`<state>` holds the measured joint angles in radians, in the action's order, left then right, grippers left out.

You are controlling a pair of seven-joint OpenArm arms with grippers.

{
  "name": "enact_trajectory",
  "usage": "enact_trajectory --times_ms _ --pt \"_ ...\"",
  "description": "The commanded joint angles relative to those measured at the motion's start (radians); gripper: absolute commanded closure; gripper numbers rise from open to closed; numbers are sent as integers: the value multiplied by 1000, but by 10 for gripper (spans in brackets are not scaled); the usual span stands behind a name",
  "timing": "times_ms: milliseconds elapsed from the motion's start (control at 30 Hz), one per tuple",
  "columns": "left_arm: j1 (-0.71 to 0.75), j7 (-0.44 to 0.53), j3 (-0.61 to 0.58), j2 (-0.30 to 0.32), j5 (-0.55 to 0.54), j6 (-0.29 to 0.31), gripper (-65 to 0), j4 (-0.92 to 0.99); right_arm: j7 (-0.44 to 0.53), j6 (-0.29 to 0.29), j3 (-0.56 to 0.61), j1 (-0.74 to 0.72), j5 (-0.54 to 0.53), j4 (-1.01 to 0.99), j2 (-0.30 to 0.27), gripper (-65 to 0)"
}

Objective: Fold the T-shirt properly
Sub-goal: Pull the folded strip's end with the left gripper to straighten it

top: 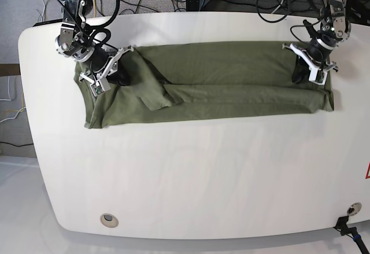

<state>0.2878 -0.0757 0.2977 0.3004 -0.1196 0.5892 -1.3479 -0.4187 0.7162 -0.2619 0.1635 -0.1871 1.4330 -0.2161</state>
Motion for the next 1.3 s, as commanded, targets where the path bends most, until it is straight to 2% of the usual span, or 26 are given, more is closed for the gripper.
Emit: enact_trajectory --times_ms 0,100,167,200,300,333,367,433,533,633,833,1033,1100,1267 --pt "-5 -65 4 13 22 -5 0 -17 -76 -30 -3 -9 76 -5 -12 0" --pt "-5 -157 7 52 11 -5 0 -110 -79 -30 -3 -23 76 1 -12 0" --pt "-2 -207 53 55 -30 -4 0 -183 -79 -30 -3 -23 76 -1 -12 0" --pt "0 -241 91 55 -55 -4 -45 -213 -79 -30 -1 -23 76 -1 -9 0" --pt "-5 -387 189 55 -140 -4 -371 -282 -79 -30 -1 -23 76 -5 -6 0" --pt "-6 -430 223 56 -173 -4 -445 -304 -79 -30 -1 -22 76 -5 -6 0" --pt "-9 -461 254 56 -197 -4 -453 -316 -79 -30 -1 -20 76 -5 -6 0" --pt "-45 -514 288 66 -228 -4 -424 -318 -79 -30 -1 -18 76 -5 -6 0" --pt "-103 -565 300 84 -234 -4 -420 -282 -79 -30 11 -17 76 -5 -4 0" --pt "-172 -565 300 84 -228 -7 -420 -226 -78 -30 57 -14 76 -5 -6 0" --pt "-316 -566 262 89 -226 -7 -420 -21 -78 -30 62 -12 76 -5 -4 0" --pt "-348 -560 188 90 -226 -8 -405 66 -78 -30 59 -12 76 -5 -4 0" --pt "-345 -560 183 90 -226 -8 -330 68 -78 -30 57 -12 76 -5 -4 0" --pt "-342 -560 189 90 -226 -5 -75 68 -78 -30 57 -11 76 -4 -4 0"
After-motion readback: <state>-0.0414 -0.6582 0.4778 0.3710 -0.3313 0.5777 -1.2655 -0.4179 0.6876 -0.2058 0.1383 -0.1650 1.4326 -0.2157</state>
